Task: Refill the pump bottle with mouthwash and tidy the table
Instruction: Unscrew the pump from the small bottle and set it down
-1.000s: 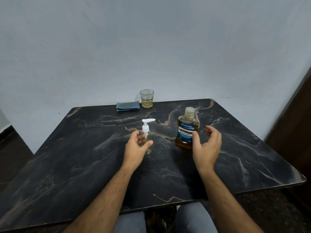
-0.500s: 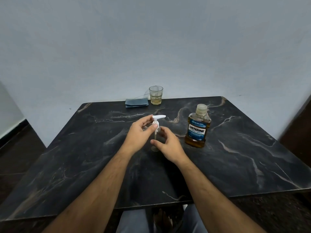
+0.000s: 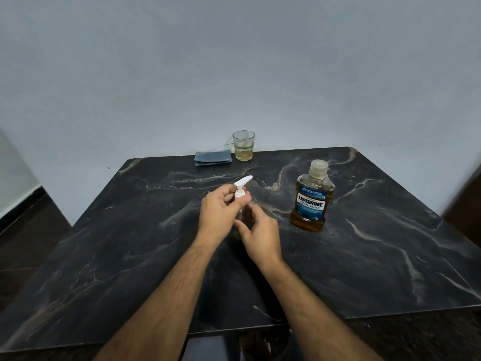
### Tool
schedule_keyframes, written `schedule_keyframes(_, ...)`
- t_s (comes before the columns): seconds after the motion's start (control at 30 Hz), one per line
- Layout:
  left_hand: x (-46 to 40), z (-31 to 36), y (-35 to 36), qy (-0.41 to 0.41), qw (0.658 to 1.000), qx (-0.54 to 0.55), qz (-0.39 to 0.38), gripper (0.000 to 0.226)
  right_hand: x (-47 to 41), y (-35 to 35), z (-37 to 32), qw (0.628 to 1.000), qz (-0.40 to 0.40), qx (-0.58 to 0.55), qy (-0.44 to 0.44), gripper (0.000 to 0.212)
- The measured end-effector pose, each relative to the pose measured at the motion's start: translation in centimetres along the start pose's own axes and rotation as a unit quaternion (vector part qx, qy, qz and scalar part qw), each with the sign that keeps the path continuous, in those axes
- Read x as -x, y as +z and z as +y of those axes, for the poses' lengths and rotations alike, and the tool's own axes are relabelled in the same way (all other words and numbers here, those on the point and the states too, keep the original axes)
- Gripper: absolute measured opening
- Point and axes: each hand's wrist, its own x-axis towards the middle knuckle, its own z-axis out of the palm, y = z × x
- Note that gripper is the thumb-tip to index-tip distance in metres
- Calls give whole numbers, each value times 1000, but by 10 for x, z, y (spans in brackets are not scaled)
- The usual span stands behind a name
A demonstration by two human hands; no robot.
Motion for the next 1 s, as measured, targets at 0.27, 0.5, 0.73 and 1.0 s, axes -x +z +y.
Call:
schedule_keyframes(0.27, -3, 6, 14, -47, 999, 7, 25, 37, 0, 3, 5, 1000, -2, 14, 0, 40)
schedule_keyframes(0.5, 13, 8, -1, -32, 993, 84, -79, 37, 1, 3, 4, 1000, 8, 4, -5, 37)
schedule_keyframes(0.73, 17, 5, -12, 4, 995, 98, 16, 35, 0, 3, 3, 1000, 2, 14, 18, 33)
schedule_keyframes(1.0, 2, 17, 1, -49, 993, 101, -33, 27, 2, 1, 0, 1000, 0, 13, 12, 41)
